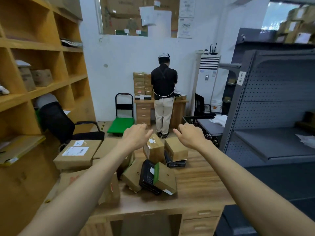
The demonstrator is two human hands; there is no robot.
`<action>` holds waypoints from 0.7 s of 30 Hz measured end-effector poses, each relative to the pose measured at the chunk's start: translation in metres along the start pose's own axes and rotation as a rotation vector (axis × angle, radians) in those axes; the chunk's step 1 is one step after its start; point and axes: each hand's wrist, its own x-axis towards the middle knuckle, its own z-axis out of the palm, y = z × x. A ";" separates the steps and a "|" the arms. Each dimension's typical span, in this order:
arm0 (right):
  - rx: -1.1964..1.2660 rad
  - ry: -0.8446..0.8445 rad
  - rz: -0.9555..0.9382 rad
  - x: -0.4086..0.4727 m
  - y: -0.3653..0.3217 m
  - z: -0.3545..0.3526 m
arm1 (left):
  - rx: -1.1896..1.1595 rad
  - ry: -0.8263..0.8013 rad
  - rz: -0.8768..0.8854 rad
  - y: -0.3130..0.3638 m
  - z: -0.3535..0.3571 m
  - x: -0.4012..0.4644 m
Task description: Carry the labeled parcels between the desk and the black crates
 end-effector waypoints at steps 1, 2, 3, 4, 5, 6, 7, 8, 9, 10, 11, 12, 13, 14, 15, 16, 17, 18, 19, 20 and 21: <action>0.000 -0.020 0.006 0.007 0.002 0.008 | 0.000 -0.019 -0.003 -0.003 0.009 0.007; 0.000 -0.036 0.012 0.015 0.003 0.016 | -0.002 -0.037 -0.008 -0.006 0.018 0.014; 0.001 -0.050 0.018 0.022 0.005 0.024 | -0.009 -0.049 -0.014 -0.010 0.027 0.020; 0.005 -0.058 0.022 0.030 0.007 0.032 | -0.022 -0.057 -0.020 -0.013 0.035 0.027; 0.012 -0.065 0.025 0.038 0.009 0.040 | -0.038 -0.063 -0.027 -0.017 0.044 0.035; 0.022 -0.071 0.027 0.047 0.011 0.048 | -0.052 -0.068 -0.033 -0.020 0.052 0.042; 0.033 -0.080 0.028 0.056 0.013 0.056 | -0.061 -0.079 -0.042 -0.022 0.061 0.049; 0.039 -0.093 0.029 0.065 0.014 0.065 | -0.069 -0.089 -0.053 -0.025 0.069 0.055; 0.041 -0.103 0.029 0.074 0.016 0.072 | -0.080 -0.099 -0.067 -0.027 0.078 0.063; 0.041 -0.109 0.027 0.084 0.018 0.080 | -0.093 -0.105 -0.082 -0.030 0.086 0.071; 0.042 -0.110 0.025 0.093 0.020 0.089 | -0.104 -0.111 -0.099 -0.032 0.094 0.080; 0.043 -0.111 0.023 0.103 0.023 0.097 | -0.117 -0.117 -0.112 -0.035 0.101 0.090; 0.044 -0.115 0.018 0.113 0.026 0.105 | -0.134 -0.124 -0.121 -0.037 0.109 0.100; 0.047 -0.124 0.012 0.124 0.030 0.113 | -0.149 -0.131 -0.127 -0.038 0.116 0.111; 0.054 -0.132 0.005 0.136 0.034 0.121 | -0.156 -0.137 -0.134 -0.039 0.124 0.121; 0.063 -0.136 -0.002 0.149 0.037 0.128 | -0.155 -0.139 -0.146 -0.041 0.130 0.131; 0.072 -0.139 -0.009 0.162 0.040 0.134 | -0.150 -0.136 -0.155 -0.043 0.137 0.142; 0.081 -0.148 -0.012 0.176 0.043 0.140 | -0.143 -0.136 -0.165 -0.045 0.143 0.154; 0.088 -0.156 -0.015 0.189 0.045 0.146 | -0.140 -0.140 -0.178 -0.047 0.148 0.167; 0.095 -0.161 -0.016 0.202 0.049 0.151 | -0.133 -0.146 -0.192 -0.049 0.152 0.179; 0.105 -0.161 -0.018 0.215 0.052 0.158 | -0.122 -0.149 -0.203 -0.051 0.158 0.193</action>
